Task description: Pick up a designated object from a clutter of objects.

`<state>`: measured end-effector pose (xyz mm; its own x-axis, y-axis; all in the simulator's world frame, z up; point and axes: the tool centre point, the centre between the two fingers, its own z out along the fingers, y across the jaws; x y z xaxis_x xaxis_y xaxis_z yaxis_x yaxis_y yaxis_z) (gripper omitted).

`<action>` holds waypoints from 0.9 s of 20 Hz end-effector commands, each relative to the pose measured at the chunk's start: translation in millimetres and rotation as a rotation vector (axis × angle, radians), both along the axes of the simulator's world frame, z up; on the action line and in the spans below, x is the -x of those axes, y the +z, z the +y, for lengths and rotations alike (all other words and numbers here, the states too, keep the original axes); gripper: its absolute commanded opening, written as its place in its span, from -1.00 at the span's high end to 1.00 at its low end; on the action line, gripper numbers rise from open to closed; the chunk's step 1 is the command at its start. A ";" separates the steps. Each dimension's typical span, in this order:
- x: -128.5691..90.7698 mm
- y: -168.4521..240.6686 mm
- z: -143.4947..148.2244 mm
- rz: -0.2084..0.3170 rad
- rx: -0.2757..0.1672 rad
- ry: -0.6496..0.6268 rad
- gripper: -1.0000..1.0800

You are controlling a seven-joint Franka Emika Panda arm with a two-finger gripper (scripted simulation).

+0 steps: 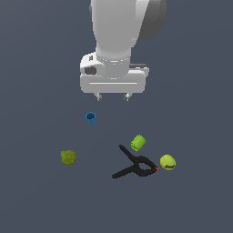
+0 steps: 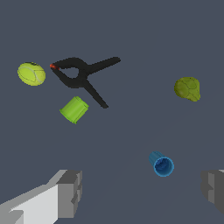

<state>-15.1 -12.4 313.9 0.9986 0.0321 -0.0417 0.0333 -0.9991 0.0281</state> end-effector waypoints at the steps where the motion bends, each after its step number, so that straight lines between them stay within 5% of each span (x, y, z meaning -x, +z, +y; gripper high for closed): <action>1: 0.2 3.3 -2.4 -0.003 0.002 0.008 -0.92; 18: -14.3 -29.2 15.7 -0.012 0.003 -0.111 -0.92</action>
<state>-3.0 0.0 290.5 0.9978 -0.0583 -0.0311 -0.0574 -0.9979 0.0309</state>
